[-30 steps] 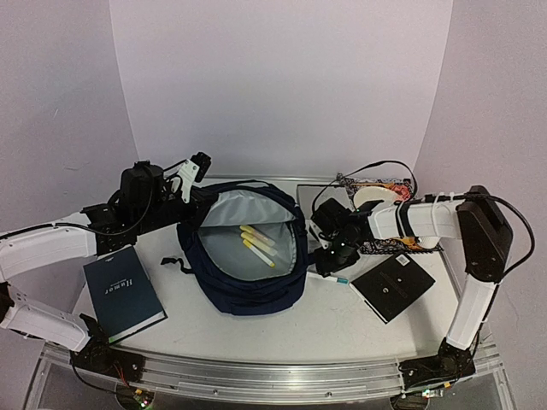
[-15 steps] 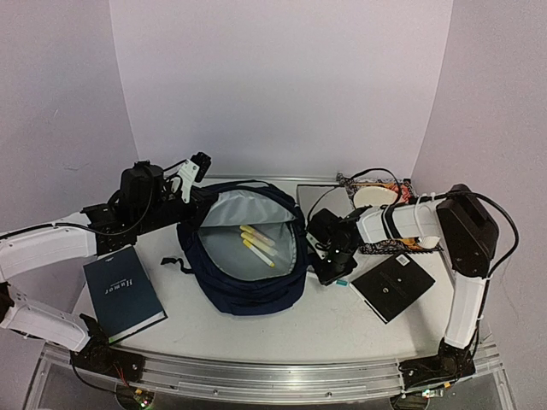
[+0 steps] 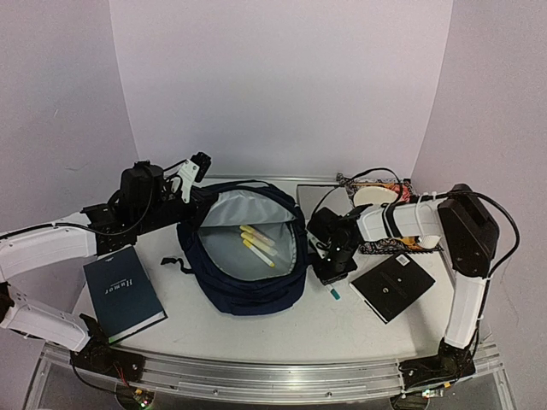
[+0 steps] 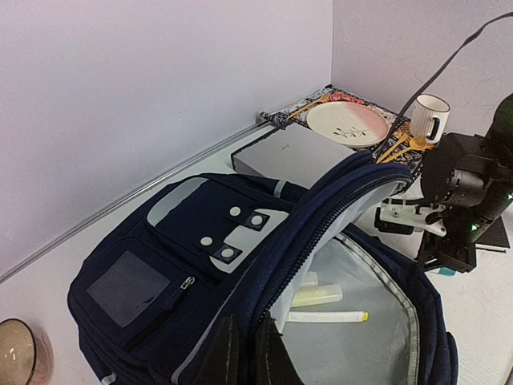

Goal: Pack the student bag
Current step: Pick up the pen from the center of the board, then place the pen in the second largest pocket of the bag.

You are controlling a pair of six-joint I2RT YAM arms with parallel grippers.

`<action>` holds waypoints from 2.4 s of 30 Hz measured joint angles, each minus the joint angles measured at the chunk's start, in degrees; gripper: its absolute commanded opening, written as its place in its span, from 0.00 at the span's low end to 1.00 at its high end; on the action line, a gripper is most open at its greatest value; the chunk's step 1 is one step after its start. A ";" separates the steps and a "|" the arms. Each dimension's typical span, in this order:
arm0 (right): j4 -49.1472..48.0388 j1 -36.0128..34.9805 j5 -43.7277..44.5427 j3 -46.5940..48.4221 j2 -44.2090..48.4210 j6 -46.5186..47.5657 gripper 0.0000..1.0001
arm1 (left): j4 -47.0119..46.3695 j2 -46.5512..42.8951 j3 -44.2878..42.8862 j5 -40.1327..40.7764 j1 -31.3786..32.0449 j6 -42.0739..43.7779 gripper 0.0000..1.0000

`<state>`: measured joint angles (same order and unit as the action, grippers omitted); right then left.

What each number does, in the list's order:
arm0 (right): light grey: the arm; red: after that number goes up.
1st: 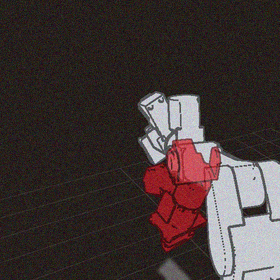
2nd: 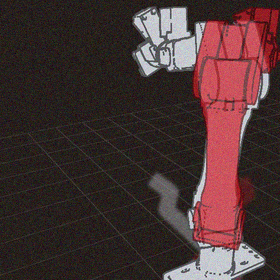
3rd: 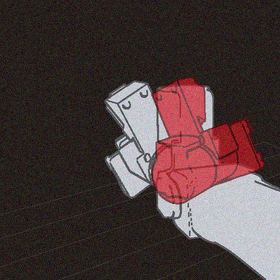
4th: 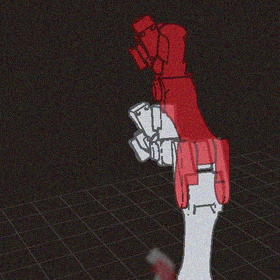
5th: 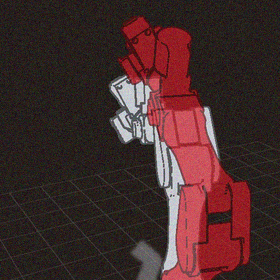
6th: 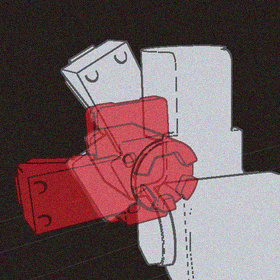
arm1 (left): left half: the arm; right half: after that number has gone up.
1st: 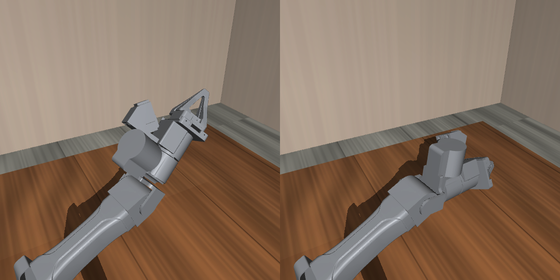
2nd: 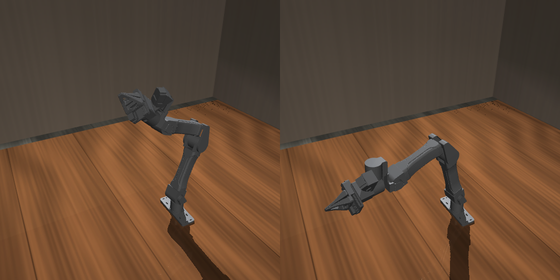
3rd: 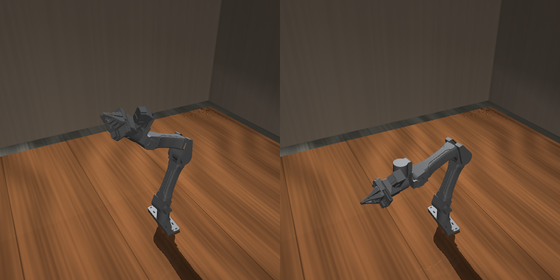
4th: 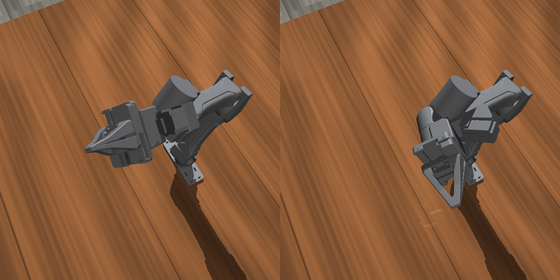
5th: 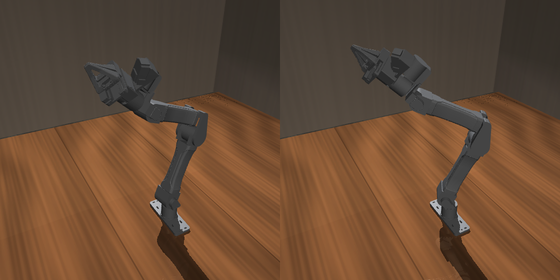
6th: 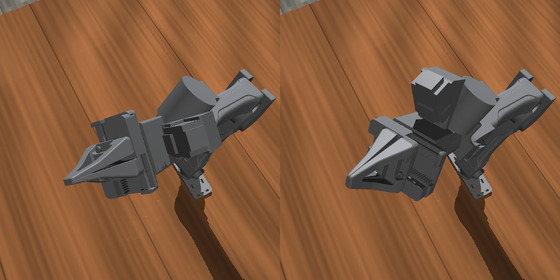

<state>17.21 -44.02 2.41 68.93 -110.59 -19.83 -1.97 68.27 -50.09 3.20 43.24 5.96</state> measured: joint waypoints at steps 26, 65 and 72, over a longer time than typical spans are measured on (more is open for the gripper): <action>-19.57 -8.38 -4.00 -5.68 21.23 -49.08 0.00 | -0.05 1.18 0.00 -0.04 0.22 -0.01 0.00; -27.17 -11.68 0.15 0.41 5.81 -48.41 0.68 | -0.05 1.15 0.00 -1.65 0.20 -1.16 0.00; -26.15 -11.90 2.84 -4.17 15.80 -30.46 0.72 | -0.46 1.16 1.89 -4.33 0.20 -5.05 0.10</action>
<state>-8.94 -55.92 5.25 64.75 -94.79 -50.29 -2.43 69.43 -48.20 -1.13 43.44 0.91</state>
